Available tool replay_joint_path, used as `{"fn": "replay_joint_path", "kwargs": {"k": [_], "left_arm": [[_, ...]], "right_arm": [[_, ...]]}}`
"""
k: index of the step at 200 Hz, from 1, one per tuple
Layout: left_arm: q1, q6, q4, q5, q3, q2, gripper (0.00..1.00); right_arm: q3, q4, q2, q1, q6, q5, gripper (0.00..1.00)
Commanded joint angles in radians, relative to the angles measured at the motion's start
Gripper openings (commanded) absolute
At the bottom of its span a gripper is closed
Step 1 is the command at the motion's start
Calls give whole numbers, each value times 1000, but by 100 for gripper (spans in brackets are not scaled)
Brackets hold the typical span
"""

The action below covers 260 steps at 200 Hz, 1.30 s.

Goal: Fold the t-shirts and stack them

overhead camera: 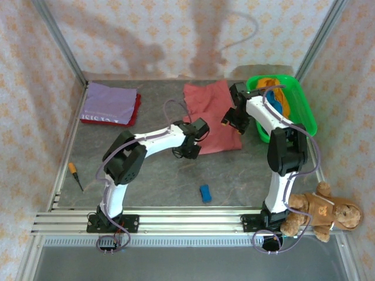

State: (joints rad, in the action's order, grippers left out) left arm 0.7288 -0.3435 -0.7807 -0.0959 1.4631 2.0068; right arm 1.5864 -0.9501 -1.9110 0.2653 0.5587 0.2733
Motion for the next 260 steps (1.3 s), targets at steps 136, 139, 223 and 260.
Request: {"fn": "replay_joint_path", "kwargs": {"k": [136, 139, 223, 260], "left_arm": [[-16, -123, 67, -103, -429, -345, 0], [-14, -126, 68, -105, -431, -347, 0], [21, -189, 102, -109, -534, -398, 0], [21, -189, 99, -104, -546, -422, 0]], "right_arm": [[-539, 149, 277, 117, -34, 194, 29], [-545, 151, 281, 118, -33, 195, 28], [-658, 201, 326, 118, -22, 206, 31], [-686, 249, 316, 117, -9, 229, 30]]}}
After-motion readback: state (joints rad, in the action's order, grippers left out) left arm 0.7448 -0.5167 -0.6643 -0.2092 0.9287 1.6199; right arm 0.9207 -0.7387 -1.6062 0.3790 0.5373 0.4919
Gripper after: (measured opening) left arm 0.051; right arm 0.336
